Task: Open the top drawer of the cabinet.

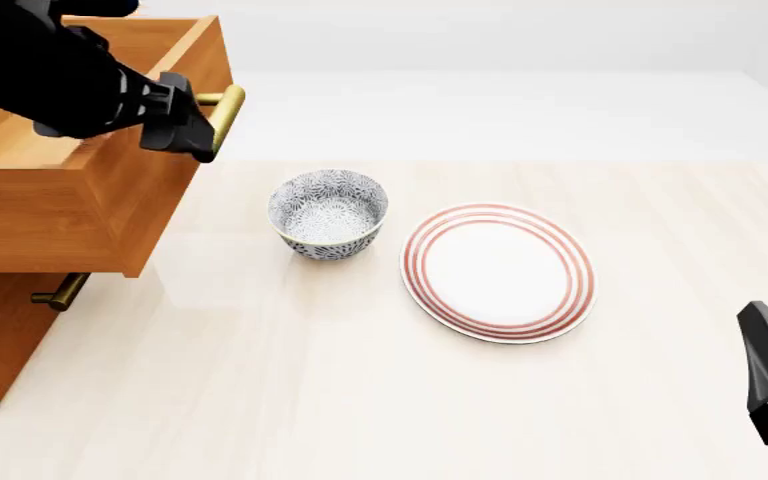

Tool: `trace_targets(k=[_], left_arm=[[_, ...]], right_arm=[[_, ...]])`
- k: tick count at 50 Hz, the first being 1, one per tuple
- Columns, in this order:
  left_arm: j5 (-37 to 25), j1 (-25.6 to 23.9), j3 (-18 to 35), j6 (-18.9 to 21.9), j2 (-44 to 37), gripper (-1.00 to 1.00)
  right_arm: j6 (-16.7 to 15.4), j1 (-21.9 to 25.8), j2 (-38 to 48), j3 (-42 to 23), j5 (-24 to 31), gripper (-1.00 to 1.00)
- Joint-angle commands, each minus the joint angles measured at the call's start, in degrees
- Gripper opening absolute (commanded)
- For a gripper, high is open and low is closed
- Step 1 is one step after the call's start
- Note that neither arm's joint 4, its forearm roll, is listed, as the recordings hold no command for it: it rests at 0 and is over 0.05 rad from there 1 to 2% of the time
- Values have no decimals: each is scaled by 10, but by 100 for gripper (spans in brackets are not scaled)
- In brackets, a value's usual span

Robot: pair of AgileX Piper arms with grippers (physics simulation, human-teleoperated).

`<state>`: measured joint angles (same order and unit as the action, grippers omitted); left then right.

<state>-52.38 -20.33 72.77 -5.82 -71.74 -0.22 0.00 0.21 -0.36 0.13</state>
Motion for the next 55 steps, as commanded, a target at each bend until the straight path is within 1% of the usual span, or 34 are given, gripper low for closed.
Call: trace_targets(k=[1, 18, 25, 30, 35, 36, 40, 46, 55], left_arm=[[-25, 1, 47, 36, 10, 100], [-56, 22, 79, 58, 24, 100], [-62, 22, 97, 57, 40, 100], [-64, 35, 99, 63, 61, 100], [-63, 40, 99, 63, 73, 100], [-61, 42, 103, 58, 81, 100], [-63, 55, 106, 63, 99, 100], [-59, 55, 100, 58, 105, 100], [-64, 61, 117, 65, 128, 100]], right_arm=[[0, 0, 0, 0, 0, 100], [0, 0, 0, 0, 0, 100], [0, 0, 0, 0, 0, 100], [0, 0, 0, 0, 0, 100], [0, 0, 0, 0, 0, 100], [0, 0, 0, 0, 0, 100], [0, 0, 0, 0, 0, 100], [0, 0, 0, 0, 0, 100], [0, 0, 0, 0, 0, 100]])
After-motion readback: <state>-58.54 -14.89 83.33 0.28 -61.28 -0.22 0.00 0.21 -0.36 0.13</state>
